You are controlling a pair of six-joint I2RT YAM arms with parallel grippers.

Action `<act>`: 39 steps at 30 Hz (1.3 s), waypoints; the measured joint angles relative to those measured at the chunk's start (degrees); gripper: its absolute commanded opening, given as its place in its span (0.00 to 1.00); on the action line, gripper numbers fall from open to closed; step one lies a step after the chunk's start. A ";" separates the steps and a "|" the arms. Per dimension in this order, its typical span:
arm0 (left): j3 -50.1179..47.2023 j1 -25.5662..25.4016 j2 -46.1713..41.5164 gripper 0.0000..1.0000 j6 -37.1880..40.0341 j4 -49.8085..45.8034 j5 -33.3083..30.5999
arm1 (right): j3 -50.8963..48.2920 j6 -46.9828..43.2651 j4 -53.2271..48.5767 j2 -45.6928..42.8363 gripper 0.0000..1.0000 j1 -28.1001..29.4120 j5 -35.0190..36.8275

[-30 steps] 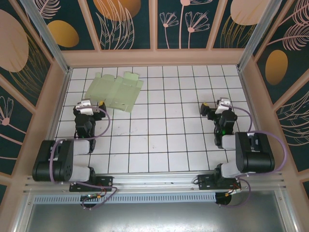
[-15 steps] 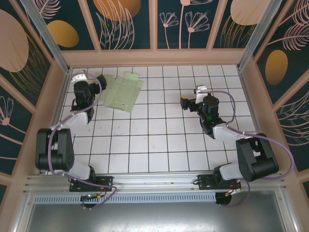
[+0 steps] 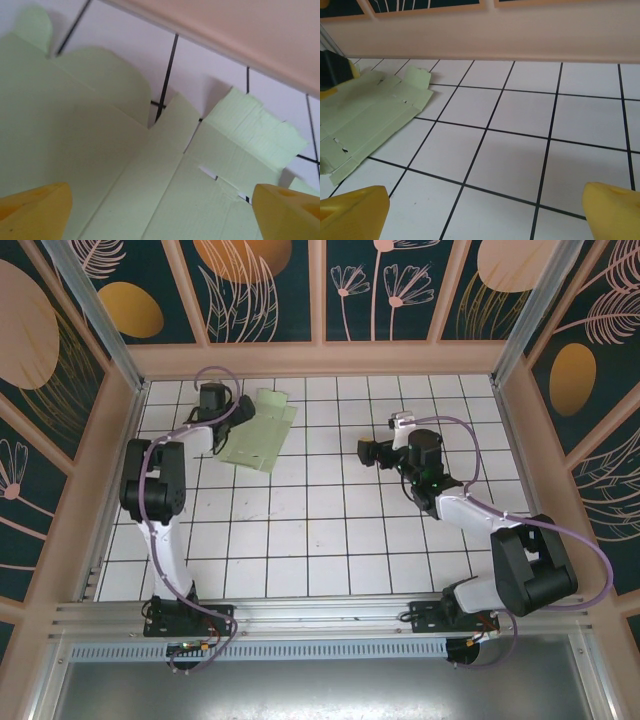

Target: Fold the paper box

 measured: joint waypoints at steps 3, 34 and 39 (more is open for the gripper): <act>4.46 -0.55 4.09 0.90 0.09 -3.91 2.16 | 0.00 0.22 -0.35 0.00 0.99 0.00 -0.26; 7.04 -15.02 5.40 0.82 15.30 -12.61 28.81 | -1.97 16.35 0.81 0.00 0.99 -10.84 -11.28; 0.17 -15.52 -2.78 0.91 13.27 -8.98 28.35 | 1.01 16.28 -1.29 2.95 0.99 -12.46 -14.14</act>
